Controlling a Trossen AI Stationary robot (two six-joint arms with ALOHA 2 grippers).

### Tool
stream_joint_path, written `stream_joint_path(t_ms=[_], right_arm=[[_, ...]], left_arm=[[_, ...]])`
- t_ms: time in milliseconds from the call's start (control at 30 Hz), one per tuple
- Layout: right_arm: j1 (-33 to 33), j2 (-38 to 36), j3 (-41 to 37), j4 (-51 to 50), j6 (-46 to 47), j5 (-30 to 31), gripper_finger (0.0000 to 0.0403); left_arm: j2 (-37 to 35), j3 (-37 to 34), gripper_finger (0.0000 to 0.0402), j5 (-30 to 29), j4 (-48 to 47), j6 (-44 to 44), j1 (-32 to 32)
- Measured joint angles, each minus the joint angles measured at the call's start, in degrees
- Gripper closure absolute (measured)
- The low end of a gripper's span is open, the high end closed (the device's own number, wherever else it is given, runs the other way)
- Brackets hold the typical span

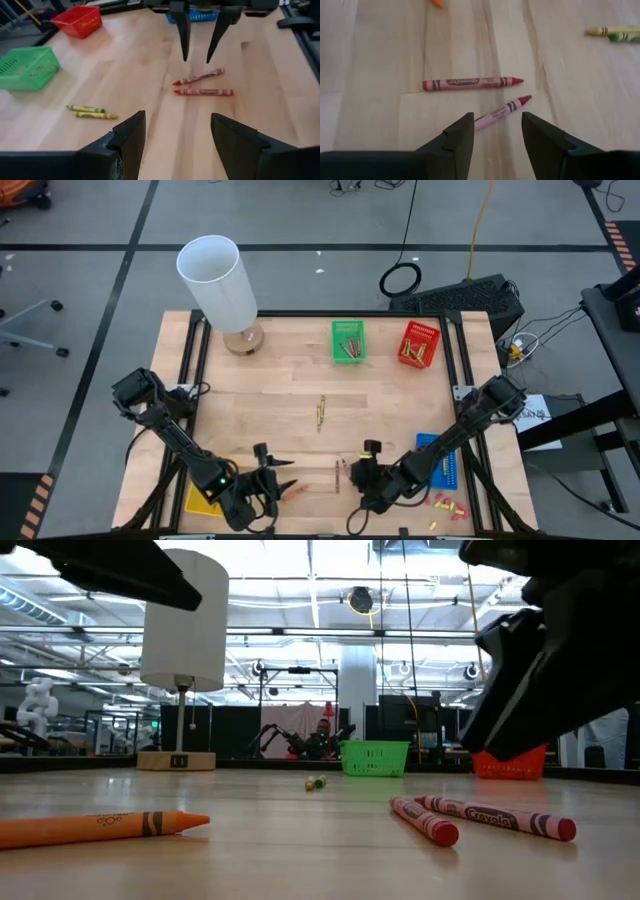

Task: Sort crayons
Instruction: Put the red crayon into the green bin

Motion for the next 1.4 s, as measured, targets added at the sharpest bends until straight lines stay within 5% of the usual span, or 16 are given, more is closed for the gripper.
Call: stream_joint_path(t_ms=[700,933,1167,1400], right_arm=[[-0.05,4.11,0.01,2.03,8.18,-3.18,0.0250],[-0.05,4.11,1.66,1.75,-1.41,-3.11,0.0250],[-0.50,4.11,5.75,0.24,-21.08,-3.63,0.0250],[-5.84,4.11,5.96,-2.30,-31.57,-18.12,0.0250]], left_arm=[[0.00,0.02,0.0179,0.72,0.04,3.55,3.14],[0.00,0.02,0.0179,0.74,0.08,3.53,3.17],[0.00,0.02,0.0179,0.75,0.31,3.53,3.66],[0.00,0.02,0.0179,1.03,0.61,3.55,4.60]])
